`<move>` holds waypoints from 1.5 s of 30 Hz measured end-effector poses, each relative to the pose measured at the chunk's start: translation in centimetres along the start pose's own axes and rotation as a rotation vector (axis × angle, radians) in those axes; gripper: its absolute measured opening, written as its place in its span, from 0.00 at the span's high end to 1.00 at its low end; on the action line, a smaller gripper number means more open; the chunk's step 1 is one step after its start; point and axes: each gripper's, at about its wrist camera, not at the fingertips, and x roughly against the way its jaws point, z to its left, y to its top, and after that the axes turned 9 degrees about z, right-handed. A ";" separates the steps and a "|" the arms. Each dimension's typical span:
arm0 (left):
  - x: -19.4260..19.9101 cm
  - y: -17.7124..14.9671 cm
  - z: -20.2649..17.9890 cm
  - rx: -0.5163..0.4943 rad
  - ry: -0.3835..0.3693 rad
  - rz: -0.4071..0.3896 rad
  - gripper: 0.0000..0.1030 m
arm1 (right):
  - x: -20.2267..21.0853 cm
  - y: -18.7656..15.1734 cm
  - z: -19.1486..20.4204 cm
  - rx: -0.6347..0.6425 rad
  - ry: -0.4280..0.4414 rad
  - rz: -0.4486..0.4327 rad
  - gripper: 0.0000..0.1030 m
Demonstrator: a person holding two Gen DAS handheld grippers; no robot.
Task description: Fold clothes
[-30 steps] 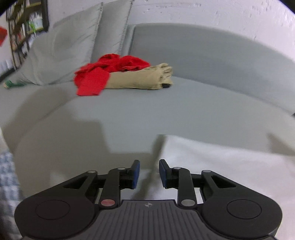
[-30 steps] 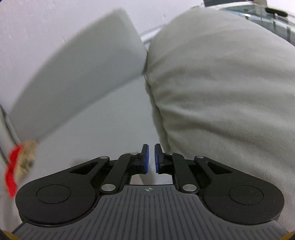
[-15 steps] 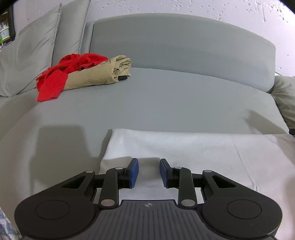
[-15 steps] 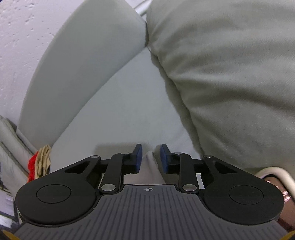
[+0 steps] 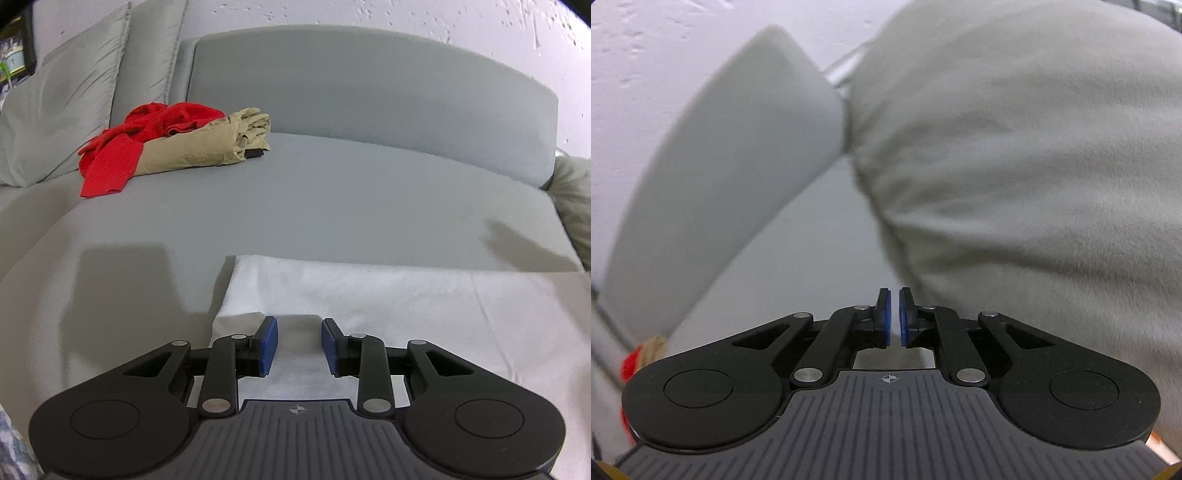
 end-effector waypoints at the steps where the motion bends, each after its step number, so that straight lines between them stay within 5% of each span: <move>1: 0.6 -0.2 0.1 -0.001 -0.014 -0.011 0.71 | 0.8 -0.4 0.5 0.025 0.016 -0.016 0.90; 5: 5.7 -1.3 1.1 0.005 -0.110 -0.053 0.70 | 7.4 -3.1 2.4 0.132 0.070 -0.200 0.86; 9: 12.2 -4.7 2.6 0.036 -0.234 -0.053 0.70 | 16.5 -8.1 3.2 0.211 0.122 -0.414 0.49; 11: 13.3 -6.4 2.3 0.005 -0.265 -0.061 0.66 | 19.6 -11.0 3.3 0.305 0.116 -0.428 0.49; 14: 10.5 -7.6 1.1 -0.019 -0.155 -0.065 0.65 | 18.9 -14.4 3.6 0.466 0.088 -0.250 0.49; 18: 6.9 -8.2 0.4 -0.022 -0.031 -0.005 0.65 | 10.9 -18.4 4.1 0.670 -0.050 0.046 0.61; 21: 6.5 -8.7 0.8 0.001 -0.019 0.069 0.65 | 9.8 -20.7 4.6 0.771 -0.134 0.059 0.58; 25: 6.8 -10.6 2.3 0.076 -0.030 0.179 0.65 | 11.3 -20.6 2.7 0.748 -0.128 0.108 0.57; 27: 7.5 -11.3 2.5 0.078 -0.037 0.169 0.66 | 12.2 -20.4 1.4 0.708 -0.114 0.128 0.53; 31: 10.5 -12.5 0.9 -0.004 -0.045 0.021 0.68 | 13.7 -21.7 -1.4 0.591 -0.108 0.209 0.48; 36: 12.9 -12.4 -2.2 -0.027 -0.116 -0.107 0.66 | 15.8 -23.1 -3.5 0.538 -0.055 0.082 0.49; 40: 12.3 -11.9 -6.1 -0.116 -0.170 -0.116 0.62 | 16.8 -23.4 -2.2 0.581 0.021 -0.047 0.52; 45: 11.1 -12.3 -10.0 -0.239 -0.174 -0.143 0.62 | 14.7 -24.8 -0.7 0.584 0.073 -0.025 0.59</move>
